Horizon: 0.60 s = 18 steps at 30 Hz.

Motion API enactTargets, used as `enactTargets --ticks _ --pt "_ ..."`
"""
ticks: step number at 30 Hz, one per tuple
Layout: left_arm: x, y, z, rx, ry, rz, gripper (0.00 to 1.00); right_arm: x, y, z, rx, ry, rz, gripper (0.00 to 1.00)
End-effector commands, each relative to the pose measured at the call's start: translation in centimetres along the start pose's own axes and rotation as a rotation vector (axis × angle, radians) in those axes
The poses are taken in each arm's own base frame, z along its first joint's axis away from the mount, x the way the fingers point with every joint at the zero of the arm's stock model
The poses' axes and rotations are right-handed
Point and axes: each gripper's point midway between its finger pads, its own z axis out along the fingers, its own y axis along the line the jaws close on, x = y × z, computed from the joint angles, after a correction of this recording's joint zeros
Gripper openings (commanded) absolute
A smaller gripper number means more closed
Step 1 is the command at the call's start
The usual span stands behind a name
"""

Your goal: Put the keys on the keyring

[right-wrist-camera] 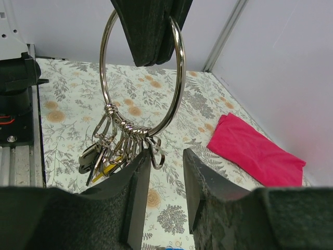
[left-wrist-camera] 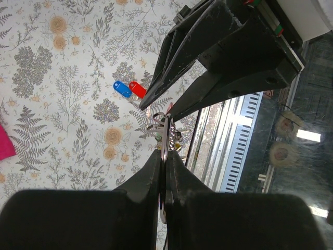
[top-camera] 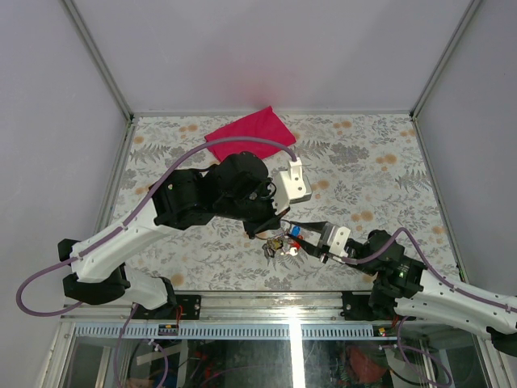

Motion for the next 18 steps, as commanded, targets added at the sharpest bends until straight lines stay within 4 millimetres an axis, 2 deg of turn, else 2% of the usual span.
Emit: enactTargets --ticks 1,5,7,12,18 --pt "-1.90 -0.38 -0.72 0.002 -0.067 0.006 0.00 -1.80 -0.52 0.39 0.022 -0.075 0.015 0.36" --pt "-1.89 -0.32 -0.70 -0.001 -0.066 0.004 0.00 -1.80 -0.72 0.38 0.033 -0.076 0.012 0.27" --pt "-1.96 -0.38 -0.73 0.000 -0.068 0.006 0.00 -1.81 -0.82 0.35 0.039 -0.078 0.010 0.27" --pt "-2.04 -0.44 -0.74 0.001 -0.069 0.005 0.00 -1.78 -0.85 0.40 0.045 -0.085 0.012 0.36" --pt "-2.15 -0.50 -0.77 0.001 -0.070 0.005 0.00 -1.90 -1.03 0.63 0.056 -0.096 0.009 0.37"
